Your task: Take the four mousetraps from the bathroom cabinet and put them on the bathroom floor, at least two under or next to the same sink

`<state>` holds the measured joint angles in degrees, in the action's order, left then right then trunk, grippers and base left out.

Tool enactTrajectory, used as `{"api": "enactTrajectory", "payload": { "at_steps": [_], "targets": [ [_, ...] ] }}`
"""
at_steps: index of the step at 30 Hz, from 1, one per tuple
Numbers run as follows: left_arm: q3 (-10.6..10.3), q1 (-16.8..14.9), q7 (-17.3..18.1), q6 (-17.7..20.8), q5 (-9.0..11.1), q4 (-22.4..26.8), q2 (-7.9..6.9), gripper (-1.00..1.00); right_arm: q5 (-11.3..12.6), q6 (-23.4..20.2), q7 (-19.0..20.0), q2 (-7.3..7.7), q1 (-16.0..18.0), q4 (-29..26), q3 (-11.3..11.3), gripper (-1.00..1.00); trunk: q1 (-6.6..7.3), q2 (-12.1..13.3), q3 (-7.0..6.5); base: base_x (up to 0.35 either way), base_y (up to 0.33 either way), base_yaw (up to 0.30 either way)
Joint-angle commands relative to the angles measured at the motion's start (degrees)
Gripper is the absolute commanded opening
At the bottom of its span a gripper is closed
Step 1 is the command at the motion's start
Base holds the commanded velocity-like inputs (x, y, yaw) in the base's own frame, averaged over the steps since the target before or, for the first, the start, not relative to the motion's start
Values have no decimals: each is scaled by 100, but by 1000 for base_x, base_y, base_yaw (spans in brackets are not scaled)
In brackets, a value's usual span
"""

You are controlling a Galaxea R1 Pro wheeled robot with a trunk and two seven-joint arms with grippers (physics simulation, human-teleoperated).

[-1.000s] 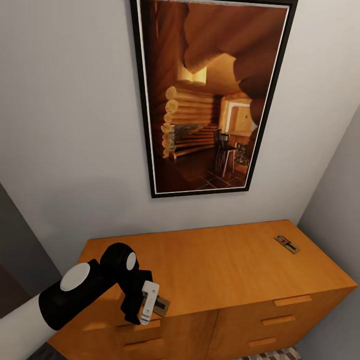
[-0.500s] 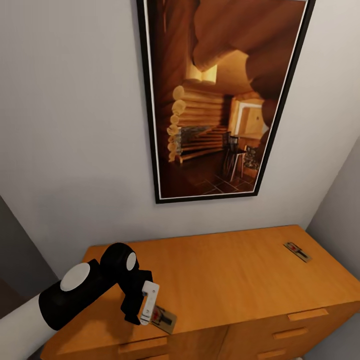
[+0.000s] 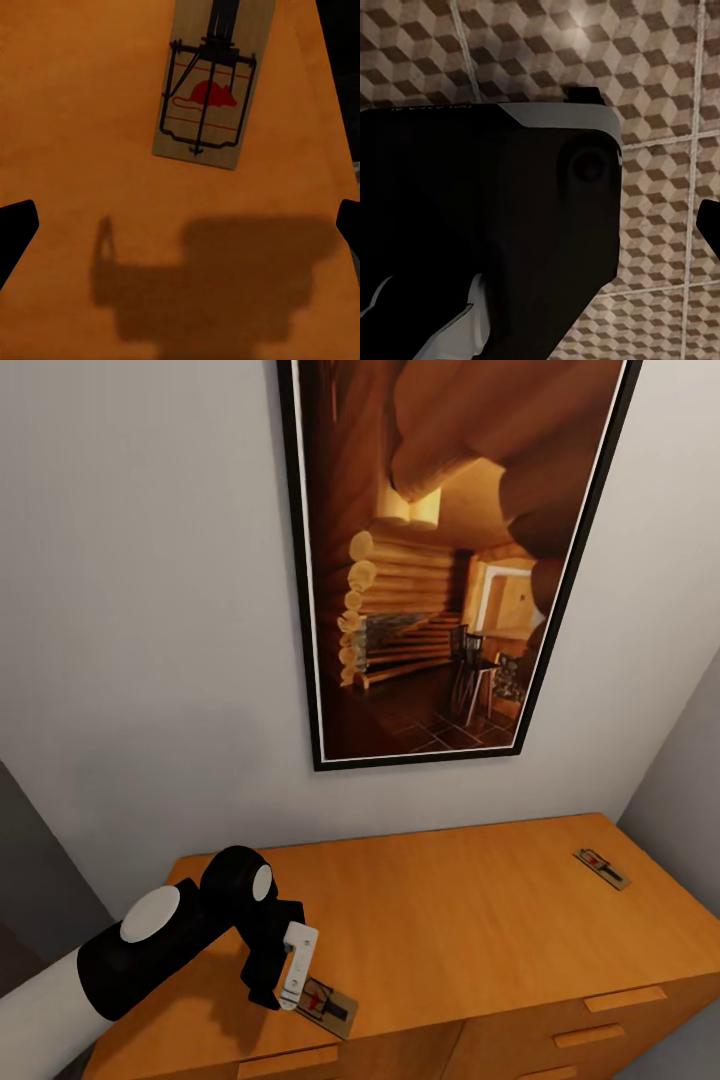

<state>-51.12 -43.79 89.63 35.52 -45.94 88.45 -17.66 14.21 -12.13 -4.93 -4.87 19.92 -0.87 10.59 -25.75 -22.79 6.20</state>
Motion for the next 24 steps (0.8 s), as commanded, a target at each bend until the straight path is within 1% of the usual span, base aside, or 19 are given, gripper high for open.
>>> {"api": "enactTrajectory", "payload": {
  "at_steps": [1, 6, 16, 24],
  "targets": [
    [-11, -8, 37, 61, -38, 7, -2, 100, 55, -30, -25, -2, 3, -9, 49, 100, -4, -13, 13, 3, 1, 0],
    [-48, -10, 37, 61, -38, 6, -1, 100, 54, -27, -25, -4, 3, -9, 49, 100, -4, -13, 13, 1, 1, 0],
    [-257, -8, 37, 69, -38, 6, 10, 100, 55, -19, -25, -4, 3, -9, 49, 100, -4, -13, 13, 0, 0, 0],
    [-289, -7, 37, 69, -38, 6, 16, 100, 54, -18, -25, -5, 3, -9, 49, 100, -4, -13, 13, 0, 0, 0]
  ]
}}
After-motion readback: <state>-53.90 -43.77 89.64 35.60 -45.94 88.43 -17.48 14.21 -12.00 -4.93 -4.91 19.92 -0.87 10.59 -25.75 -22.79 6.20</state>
